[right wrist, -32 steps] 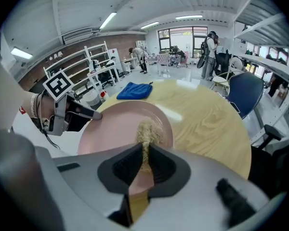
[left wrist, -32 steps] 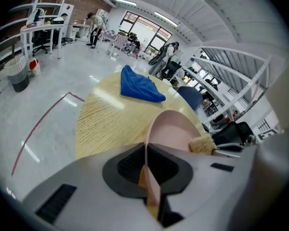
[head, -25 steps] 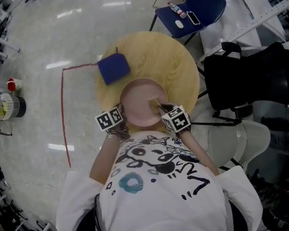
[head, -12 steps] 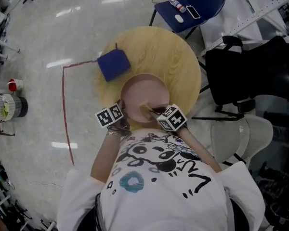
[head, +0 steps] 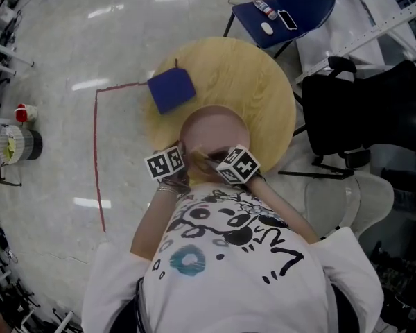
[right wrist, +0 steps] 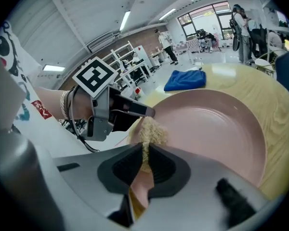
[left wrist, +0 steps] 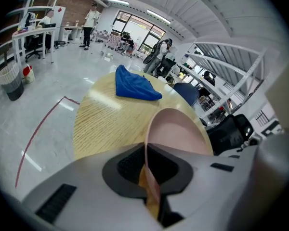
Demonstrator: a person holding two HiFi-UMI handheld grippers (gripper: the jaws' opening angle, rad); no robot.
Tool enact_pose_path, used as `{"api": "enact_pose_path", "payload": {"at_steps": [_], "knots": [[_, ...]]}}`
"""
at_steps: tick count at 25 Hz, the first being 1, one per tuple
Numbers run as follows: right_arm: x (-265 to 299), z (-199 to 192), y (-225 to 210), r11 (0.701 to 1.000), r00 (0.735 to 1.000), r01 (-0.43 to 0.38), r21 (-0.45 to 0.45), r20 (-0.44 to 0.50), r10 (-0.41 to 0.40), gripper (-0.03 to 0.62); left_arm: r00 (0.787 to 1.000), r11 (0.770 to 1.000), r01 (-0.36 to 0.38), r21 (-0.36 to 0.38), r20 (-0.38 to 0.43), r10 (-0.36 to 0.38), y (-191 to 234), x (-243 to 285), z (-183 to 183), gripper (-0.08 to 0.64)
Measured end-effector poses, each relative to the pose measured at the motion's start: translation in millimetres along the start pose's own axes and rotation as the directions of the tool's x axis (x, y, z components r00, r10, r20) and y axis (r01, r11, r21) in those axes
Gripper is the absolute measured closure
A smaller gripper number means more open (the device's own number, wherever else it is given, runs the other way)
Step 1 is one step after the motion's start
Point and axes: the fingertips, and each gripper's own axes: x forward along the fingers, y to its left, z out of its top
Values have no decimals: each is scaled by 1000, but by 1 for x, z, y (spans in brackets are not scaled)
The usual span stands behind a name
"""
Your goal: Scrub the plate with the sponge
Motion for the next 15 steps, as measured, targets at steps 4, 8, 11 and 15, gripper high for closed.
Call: {"api": "enact_pose_path", "payload": {"at_steps": [4, 8, 11, 15], "knots": [[7, 15, -5, 999, 1000, 17, -38, 2, -17, 541, 1000, 1000, 13, 18, -17, -13, 0, 0, 0, 532], [9, 23, -12, 996, 998, 53, -71, -11, -54, 541, 1000, 1000, 24, 10, -19, -24, 0, 0, -2, 532], [7, 24, -19, 995, 997, 81, -64, -6, -82, 541, 999, 999, 28, 19, -21, -27, 1, -1, -2, 532], [2, 29, -32, 992, 993, 116, -47, -1, -116, 543, 999, 999, 28, 28, -24, -28, 0, -1, -1, 532]]}}
